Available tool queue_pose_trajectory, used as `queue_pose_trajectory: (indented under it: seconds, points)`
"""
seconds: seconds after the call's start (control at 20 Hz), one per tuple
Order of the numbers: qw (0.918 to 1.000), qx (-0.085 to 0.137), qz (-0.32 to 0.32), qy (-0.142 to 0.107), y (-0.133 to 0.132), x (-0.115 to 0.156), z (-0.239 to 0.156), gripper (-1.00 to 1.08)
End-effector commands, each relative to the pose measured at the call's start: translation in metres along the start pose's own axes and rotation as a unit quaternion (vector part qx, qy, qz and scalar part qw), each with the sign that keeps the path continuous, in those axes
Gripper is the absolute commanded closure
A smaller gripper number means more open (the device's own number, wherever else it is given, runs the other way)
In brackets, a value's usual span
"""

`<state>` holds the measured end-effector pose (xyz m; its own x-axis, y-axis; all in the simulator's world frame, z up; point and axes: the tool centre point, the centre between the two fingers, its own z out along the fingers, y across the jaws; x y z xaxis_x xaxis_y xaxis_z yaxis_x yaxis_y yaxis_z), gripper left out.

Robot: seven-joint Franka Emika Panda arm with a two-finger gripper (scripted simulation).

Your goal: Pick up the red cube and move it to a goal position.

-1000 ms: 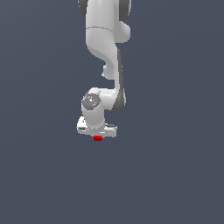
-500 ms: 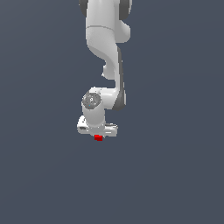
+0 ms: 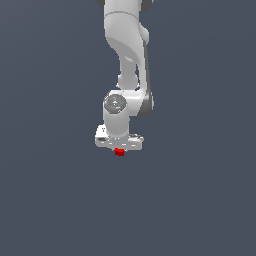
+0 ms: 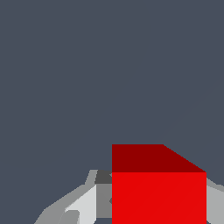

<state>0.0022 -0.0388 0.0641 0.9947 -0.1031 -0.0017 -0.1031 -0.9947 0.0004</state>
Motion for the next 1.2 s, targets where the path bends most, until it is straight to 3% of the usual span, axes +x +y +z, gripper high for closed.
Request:
queue_pose_trajectory:
  seconds: [0.0, 0.65, 1.15]
  points:
    - [1.0, 0.0, 0.0, 0.001, -0.016, -0.004, -0.019, 1.08]
    - [1.0, 0.0, -0.001, 0.001, -0.098, -0.025, -0.116, 1.08]
    - [1.0, 0.0, -0.001, 0.001, -0.11, -0.026, -0.13, 1.08]
